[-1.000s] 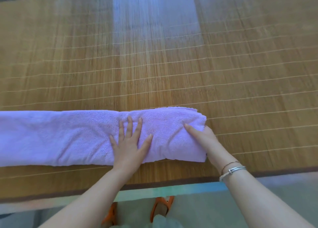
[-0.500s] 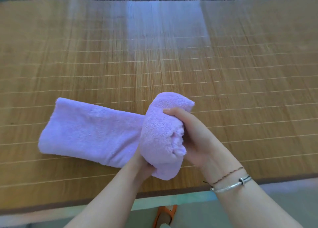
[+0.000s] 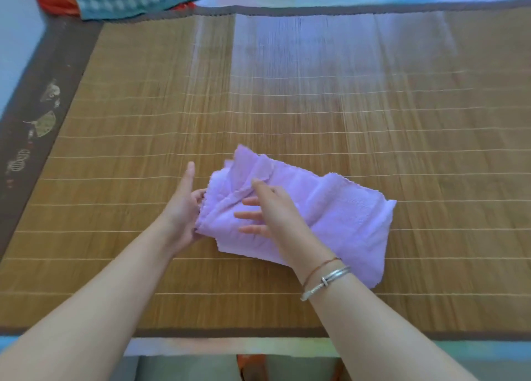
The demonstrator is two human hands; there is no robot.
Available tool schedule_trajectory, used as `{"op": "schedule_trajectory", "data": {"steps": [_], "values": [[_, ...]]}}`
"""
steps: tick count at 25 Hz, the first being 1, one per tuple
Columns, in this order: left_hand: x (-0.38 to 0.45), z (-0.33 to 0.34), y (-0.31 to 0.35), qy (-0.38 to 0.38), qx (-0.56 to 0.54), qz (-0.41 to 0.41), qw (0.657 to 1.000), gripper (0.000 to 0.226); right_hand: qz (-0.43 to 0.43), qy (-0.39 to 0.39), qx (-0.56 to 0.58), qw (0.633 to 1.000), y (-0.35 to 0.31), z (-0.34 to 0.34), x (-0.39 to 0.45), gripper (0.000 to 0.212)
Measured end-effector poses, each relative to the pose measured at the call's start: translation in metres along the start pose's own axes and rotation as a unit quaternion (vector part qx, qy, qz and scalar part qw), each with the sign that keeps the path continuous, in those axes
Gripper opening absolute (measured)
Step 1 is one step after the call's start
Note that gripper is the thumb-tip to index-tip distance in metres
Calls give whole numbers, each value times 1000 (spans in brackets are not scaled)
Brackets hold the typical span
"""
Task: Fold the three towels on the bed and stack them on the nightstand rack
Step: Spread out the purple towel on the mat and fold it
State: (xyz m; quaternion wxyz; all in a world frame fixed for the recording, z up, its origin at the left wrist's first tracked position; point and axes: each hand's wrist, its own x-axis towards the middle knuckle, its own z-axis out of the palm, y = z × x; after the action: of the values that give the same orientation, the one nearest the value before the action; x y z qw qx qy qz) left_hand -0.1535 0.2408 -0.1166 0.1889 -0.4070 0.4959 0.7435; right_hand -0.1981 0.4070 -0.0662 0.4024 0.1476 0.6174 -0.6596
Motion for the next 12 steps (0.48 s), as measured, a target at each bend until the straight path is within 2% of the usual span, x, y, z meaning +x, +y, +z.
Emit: {"op": "schedule_trajectory", "data": {"steps": [1,2,4,5,7,9,10,11,12], "values": [[-2,6,4,25,76,18,997,85,-43,50,-76,995,7,-6,3,21],[-4,14,6,56,158,33,985,83,-108,109,-162,975,14,-15,3,20],[1,28,4,142,293,100,940,74,-237,225,-336,884,28,-43,4,28],[4,35,2,172,338,125,917,68,-261,259,-412,834,37,-59,5,36],[6,47,-3,205,434,173,860,71,-219,272,-554,756,55,-91,9,58],[8,51,-12,242,521,220,788,73,-178,245,-645,702,78,-117,10,72],[7,53,-16,255,547,247,758,63,-175,235,-660,692,86,-126,8,74],[7,54,-19,265,548,268,747,50,-179,228,-660,693,90,-132,6,75],[7,57,-20,272,529,284,752,36,-185,222,-654,699,91,-136,5,75]]}}
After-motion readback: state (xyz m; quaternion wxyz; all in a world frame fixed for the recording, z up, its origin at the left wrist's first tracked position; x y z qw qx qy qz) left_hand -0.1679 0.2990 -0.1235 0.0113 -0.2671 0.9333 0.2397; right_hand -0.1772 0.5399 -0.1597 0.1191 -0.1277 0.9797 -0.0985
